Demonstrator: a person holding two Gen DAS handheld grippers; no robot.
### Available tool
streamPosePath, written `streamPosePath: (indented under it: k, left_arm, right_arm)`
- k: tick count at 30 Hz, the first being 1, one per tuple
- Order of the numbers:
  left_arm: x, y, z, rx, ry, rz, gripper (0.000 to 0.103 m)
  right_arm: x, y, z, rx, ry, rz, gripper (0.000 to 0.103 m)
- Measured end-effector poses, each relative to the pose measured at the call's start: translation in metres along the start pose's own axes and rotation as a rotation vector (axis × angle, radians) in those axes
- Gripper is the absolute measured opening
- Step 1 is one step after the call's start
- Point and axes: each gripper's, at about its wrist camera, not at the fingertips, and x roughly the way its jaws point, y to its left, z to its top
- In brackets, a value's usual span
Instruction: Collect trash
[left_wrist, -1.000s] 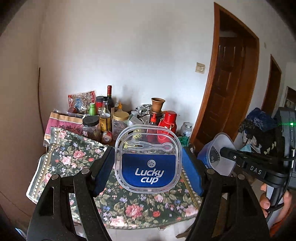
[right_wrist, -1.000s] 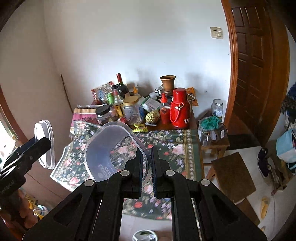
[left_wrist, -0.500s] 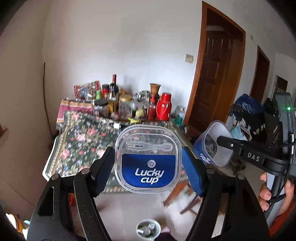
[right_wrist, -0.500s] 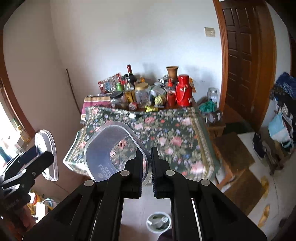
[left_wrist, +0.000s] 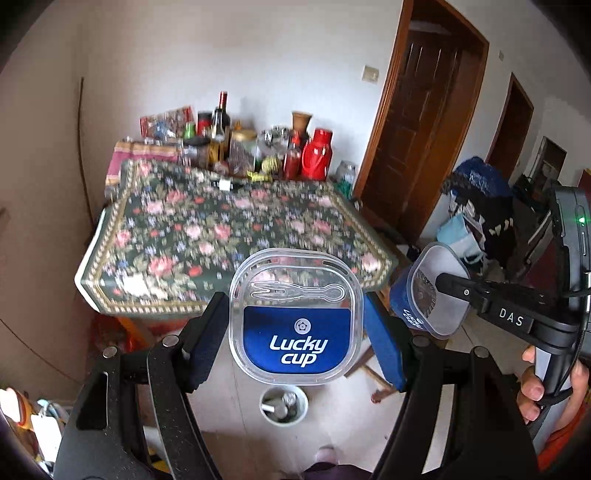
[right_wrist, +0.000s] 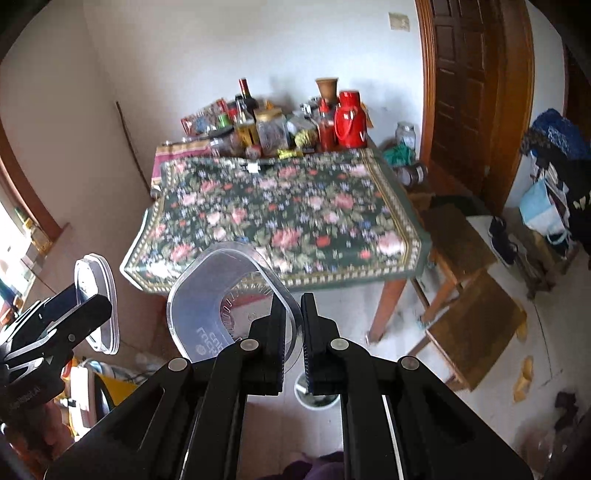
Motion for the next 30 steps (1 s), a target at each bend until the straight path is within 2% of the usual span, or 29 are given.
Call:
streamPosePath:
  k: [8, 17, 24, 30]
  left_arm:
    - [0.063, -0.002, -0.039, -0.031, 0.158, 0.007, 0.072]
    - [0.169, -0.001, -0.102, -0.104, 0.328, 0.031, 0.072]
    - [0.242, 0.017, -0.152, -0.140, 0.370, 0.073, 0.072]
    - [0.293, 0.049, -0.209, -0.182, 0.416, 0.117, 0.072]
  right_arm:
    - [0.053, -0.028, -0.033, 0.018, 0.141, 0.012, 0.007]
    - [0.144, -0.067, -0.071, -0.013, 0.285, 0.002, 0.007]
    - [0.215, -0.080, -0.098, -0.055, 0.331, 0.020, 0.007]
    - [0.301, -0.083, -0.147, -0.060, 0.424, 0.060, 0.008]
